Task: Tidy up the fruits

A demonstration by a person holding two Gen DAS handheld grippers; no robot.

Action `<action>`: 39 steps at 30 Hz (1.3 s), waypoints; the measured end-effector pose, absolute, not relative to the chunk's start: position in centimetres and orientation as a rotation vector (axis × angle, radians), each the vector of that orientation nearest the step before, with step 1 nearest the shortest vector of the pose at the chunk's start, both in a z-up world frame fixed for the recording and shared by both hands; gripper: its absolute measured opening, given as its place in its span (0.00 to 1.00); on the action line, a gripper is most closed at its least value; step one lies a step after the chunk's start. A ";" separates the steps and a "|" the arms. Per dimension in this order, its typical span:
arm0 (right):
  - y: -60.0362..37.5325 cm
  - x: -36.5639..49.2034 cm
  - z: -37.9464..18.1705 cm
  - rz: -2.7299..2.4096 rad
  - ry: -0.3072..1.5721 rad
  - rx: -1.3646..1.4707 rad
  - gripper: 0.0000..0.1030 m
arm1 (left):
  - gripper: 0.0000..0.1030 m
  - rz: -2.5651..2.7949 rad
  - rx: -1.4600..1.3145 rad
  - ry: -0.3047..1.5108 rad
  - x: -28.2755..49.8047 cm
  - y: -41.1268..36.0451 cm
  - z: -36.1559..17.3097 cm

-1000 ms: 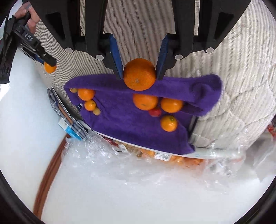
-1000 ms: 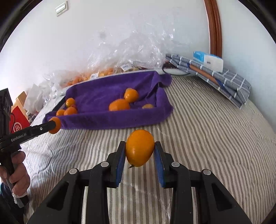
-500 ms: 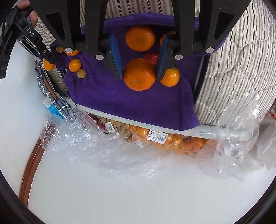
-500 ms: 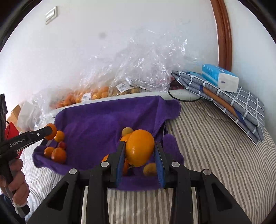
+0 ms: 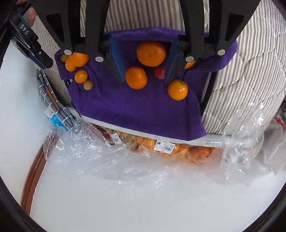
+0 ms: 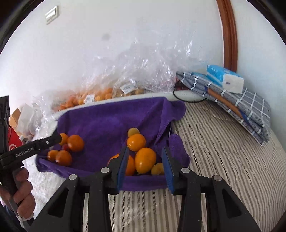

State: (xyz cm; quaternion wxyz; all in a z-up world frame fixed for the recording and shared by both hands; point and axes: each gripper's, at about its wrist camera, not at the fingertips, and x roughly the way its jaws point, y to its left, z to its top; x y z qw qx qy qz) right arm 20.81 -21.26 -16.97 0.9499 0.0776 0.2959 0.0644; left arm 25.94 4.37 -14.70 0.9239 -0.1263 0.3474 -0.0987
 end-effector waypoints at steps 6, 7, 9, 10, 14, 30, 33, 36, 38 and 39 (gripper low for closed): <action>-20.8 13.2 -12.2 0.121 0.510 0.129 0.63 | 0.50 -0.141 -0.180 0.653 18.8 6.3 -11.9; -20.7 12.2 -11.7 0.119 0.509 0.122 0.64 | 0.50 -0.129 -0.170 0.650 17.6 6.6 -11.5; -20.5 10.0 -10.9 0.117 0.514 0.112 0.64 | 0.50 -0.118 -0.163 0.646 15.4 7.3 -11.0; -20.5 9.1 -10.7 0.115 0.516 0.112 0.64 | 0.50 -0.116 -0.165 0.639 14.2 7.7 -10.7; -20.5 5.7 -10.2 0.119 0.540 0.122 0.64 | 0.66 -0.110 -0.166 0.616 10.2 8.6 -9.8; -21.7 -1.3 -9.8 0.068 0.502 0.097 0.96 | 0.81 -0.045 -0.136 0.533 3.5 9.2 -7.5; -21.7 -1.9 -9.7 0.058 0.495 0.096 0.96 | 0.81 -0.049 -0.138 0.520 3.1 9.2 -7.4; -21.7 -2.2 -9.7 0.042 0.492 0.088 0.96 | 0.81 -0.019 -0.129 0.505 2.9 9.1 -7.3; -21.7 -2.1 -9.8 0.038 0.497 0.090 0.96 | 0.81 -0.026 -0.118 0.507 3.0 8.9 -7.2; -21.7 -2.1 -9.8 0.034 0.498 0.091 0.96 | 0.81 -0.029 -0.115 0.507 3.0 8.8 -7.1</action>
